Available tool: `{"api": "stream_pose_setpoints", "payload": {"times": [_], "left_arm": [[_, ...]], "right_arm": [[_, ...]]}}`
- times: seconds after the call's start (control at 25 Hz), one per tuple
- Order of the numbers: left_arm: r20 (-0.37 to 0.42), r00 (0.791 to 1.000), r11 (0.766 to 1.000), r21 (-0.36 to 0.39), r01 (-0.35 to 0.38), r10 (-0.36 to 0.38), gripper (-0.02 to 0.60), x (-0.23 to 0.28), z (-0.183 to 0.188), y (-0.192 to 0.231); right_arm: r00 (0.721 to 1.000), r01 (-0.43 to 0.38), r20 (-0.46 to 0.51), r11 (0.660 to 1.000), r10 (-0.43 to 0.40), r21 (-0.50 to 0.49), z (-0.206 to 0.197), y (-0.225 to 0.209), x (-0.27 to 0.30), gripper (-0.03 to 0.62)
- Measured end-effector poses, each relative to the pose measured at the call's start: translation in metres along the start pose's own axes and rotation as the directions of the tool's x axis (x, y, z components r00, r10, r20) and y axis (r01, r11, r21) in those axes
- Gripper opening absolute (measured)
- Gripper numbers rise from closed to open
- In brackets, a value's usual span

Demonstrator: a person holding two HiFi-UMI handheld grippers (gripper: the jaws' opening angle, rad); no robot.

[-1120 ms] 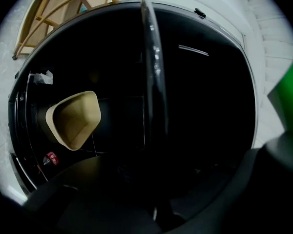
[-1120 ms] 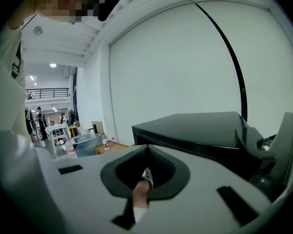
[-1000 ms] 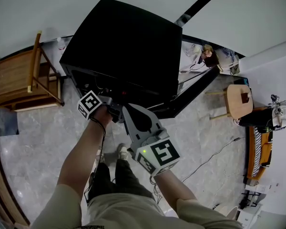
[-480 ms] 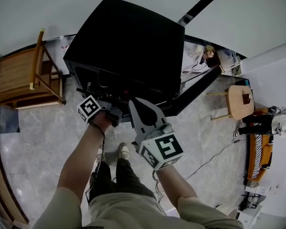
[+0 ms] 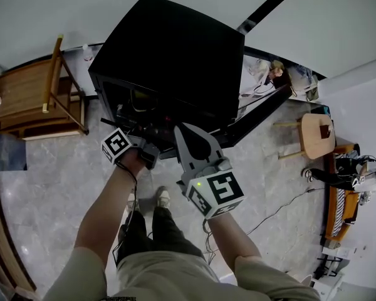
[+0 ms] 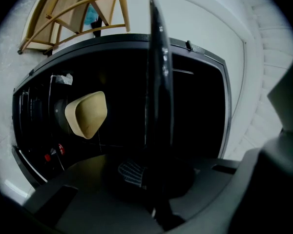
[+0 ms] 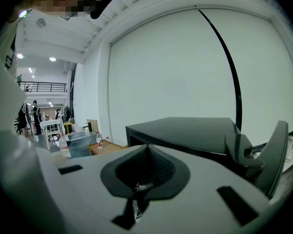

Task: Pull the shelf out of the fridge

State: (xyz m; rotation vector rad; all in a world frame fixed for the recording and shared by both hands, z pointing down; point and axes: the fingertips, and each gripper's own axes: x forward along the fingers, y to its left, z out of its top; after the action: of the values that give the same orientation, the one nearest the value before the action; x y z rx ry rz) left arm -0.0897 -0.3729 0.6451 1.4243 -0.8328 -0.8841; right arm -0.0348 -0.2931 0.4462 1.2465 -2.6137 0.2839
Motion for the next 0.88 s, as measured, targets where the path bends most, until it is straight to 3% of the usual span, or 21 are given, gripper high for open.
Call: {"api": "stream_pose_setpoints", "payload": {"times": [0.88], "left_arm": [[-0.004, 1.0, 1.0, -0.001, -0.004, 0.004, 0.012, -0.05, -0.014, -0.002]], "right_arm": [[0.999, -0.032, -0.004, 0.999, 0.032, 0.004, -0.008, 0.037, -0.013, -0.003]]}}
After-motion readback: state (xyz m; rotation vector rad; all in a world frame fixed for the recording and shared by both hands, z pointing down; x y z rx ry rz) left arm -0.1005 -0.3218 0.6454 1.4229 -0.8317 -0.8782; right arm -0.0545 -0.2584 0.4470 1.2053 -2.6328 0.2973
